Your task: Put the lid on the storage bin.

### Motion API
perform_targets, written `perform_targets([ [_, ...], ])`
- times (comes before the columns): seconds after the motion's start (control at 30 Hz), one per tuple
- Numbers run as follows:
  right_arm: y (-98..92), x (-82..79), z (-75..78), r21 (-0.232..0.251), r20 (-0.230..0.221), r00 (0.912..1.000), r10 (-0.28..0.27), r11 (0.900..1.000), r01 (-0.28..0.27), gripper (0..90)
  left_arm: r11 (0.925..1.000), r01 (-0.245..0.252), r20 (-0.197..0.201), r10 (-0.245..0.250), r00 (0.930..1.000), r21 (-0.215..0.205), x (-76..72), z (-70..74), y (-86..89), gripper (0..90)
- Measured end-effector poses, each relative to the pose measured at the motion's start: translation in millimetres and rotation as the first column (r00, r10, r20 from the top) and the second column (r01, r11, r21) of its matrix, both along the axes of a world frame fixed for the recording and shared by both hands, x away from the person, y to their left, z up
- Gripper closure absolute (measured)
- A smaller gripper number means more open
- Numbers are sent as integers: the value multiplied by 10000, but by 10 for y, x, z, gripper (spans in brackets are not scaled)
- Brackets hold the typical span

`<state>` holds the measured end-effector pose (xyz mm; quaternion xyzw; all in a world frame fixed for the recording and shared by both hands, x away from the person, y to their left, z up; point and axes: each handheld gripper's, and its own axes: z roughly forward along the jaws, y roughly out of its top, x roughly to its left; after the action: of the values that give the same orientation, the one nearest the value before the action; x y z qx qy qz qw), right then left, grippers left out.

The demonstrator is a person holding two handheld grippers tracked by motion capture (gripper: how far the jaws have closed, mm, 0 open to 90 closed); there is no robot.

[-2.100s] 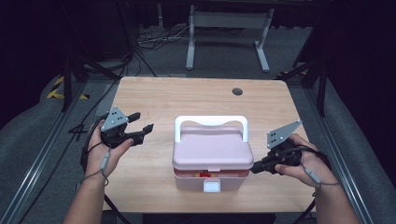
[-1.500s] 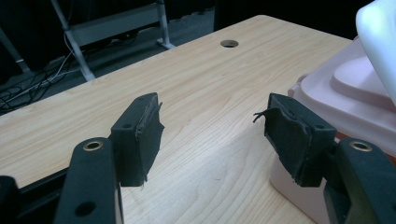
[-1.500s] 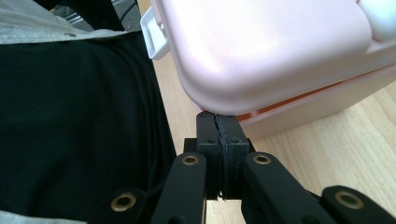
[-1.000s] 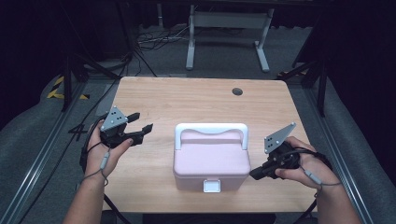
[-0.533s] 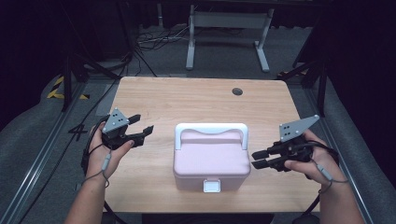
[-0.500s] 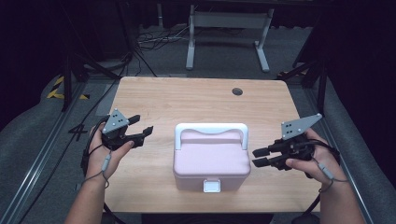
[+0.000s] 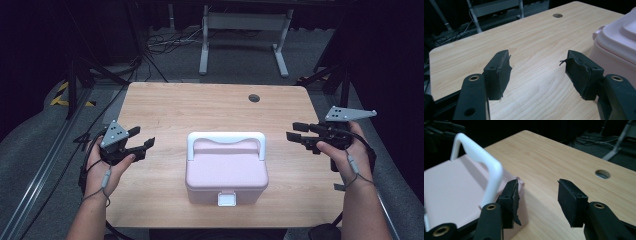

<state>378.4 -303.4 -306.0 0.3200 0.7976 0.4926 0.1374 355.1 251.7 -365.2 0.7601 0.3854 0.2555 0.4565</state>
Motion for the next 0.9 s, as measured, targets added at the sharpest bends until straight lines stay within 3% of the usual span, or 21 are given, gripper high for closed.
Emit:
perform_targets([
  [0.17, -93, 68, -78, -262, -90, 9983, -578, 9980, 575, 501, 9998, -57, -68, 58, 10000, 165, 35, -29, 14, 369],
  [0.3, -213, 147, -198, -666, -357, 9907, -1313, 9894, 1287, 480, 9997, -55, -204, 60, 9998, 245, 98, -79, 30, 366],
  [0.5, -363, 268, -399, -1210, -439, 9761, -2127, 9710, 2061, 431, 9996, -49, -383, 60, 9992, 295, 187, -164, 32, 366],
  [0.6, -422, 336, -511, -1666, -522, 9660, -2530, 9560, 2414, 426, 9995, -77, -448, 90, 9990, 305, 209, -194, 40, 366],
  [0.8, -499, 443, -704, -2075, -1202, 9529, -2785, 9457, 2502, 414, 9993, -247, -535, 262, 9982, 272, 248, -267, 86, 367],
  [0.9, -512, 465, -750, -2120, -1267, 9510, -2819, 9443, 2517, 414, 9991, -286, -687, 307, 9972, 311, 271, -324, 88, 366],
])
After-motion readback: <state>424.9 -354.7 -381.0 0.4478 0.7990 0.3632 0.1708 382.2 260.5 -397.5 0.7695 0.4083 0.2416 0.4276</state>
